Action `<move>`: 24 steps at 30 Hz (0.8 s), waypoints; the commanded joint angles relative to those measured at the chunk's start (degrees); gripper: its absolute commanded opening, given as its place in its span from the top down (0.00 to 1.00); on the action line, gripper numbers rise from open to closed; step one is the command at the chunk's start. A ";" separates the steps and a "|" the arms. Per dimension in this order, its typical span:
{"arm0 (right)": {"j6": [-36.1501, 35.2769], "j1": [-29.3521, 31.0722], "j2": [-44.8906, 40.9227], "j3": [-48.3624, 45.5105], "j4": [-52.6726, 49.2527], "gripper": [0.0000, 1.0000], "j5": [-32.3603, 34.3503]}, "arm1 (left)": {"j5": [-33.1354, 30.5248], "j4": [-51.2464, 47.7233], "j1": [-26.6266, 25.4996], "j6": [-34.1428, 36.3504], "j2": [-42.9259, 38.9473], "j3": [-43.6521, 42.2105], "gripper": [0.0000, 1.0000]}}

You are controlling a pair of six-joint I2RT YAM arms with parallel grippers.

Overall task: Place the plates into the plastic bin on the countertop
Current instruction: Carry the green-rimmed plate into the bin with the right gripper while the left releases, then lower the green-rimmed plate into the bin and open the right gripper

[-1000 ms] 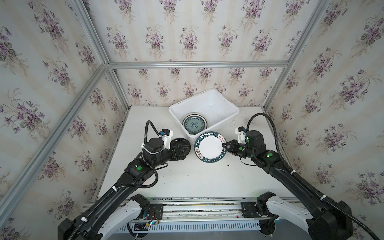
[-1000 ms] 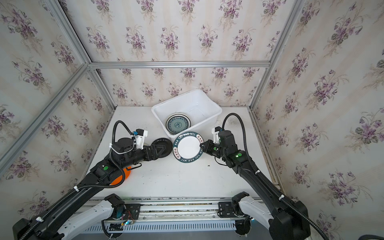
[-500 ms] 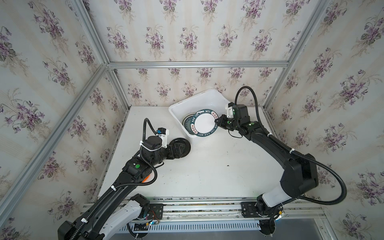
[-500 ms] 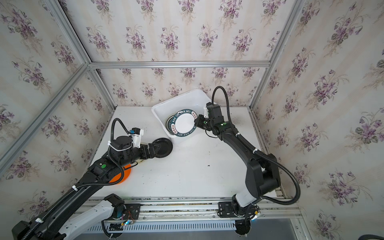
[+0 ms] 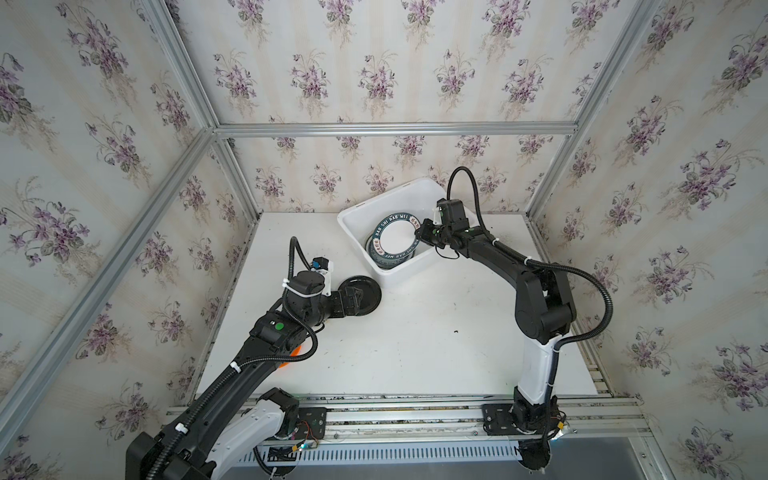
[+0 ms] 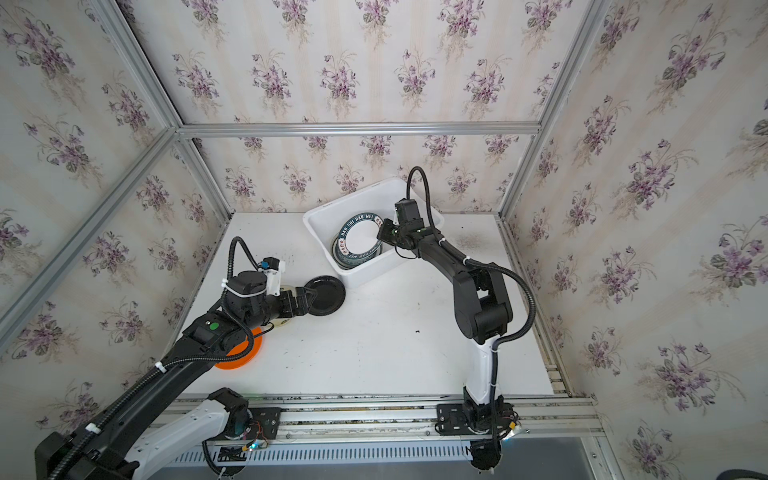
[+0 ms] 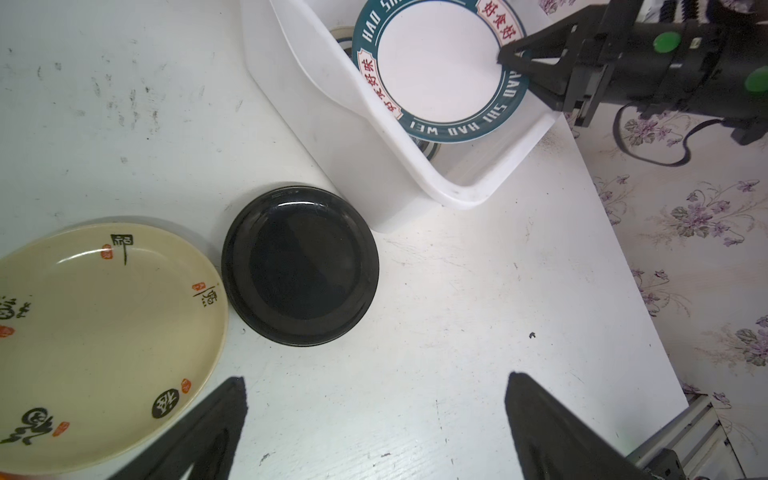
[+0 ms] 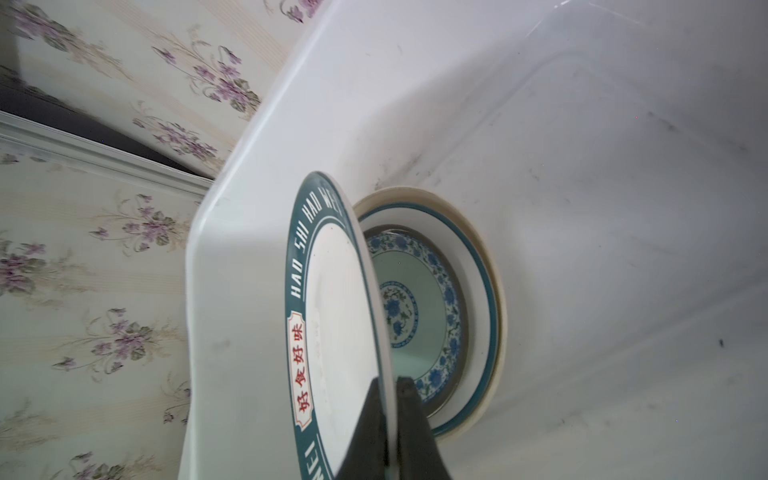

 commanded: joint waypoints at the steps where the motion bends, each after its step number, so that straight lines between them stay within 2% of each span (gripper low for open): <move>1: -0.93 0.01 2.68 3.80 -1.32 1.00 1.14 | -1.21 0.95 0.49 0.67 -0.64 -0.55 0.01; 6: -2.61 0.03 6.86 8.73 -6.46 1.00 2.61 | -2.33 2.02 1.02 -0.06 -1.01 -2.19 0.01; 16: -3.40 0.50 12.27 15.74 -11.98 1.00 2.26 | -0.35 2.61 2.38 1.00 0.75 -2.34 0.01; 18: -4.04 0.58 12.78 17.01 -13.06 0.93 2.65 | 0.14 2.56 2.73 1.35 0.70 -2.16 0.01; 22: -5.47 0.59 13.30 19.47 -15.49 0.66 3.40 | 0.47 2.56 3.17 1.54 0.40 -2.07 0.01; 24: -5.69 0.58 13.23 19.78 -15.63 0.60 3.11 | 0.81 2.52 3.35 1.53 0.31 -2.07 0.01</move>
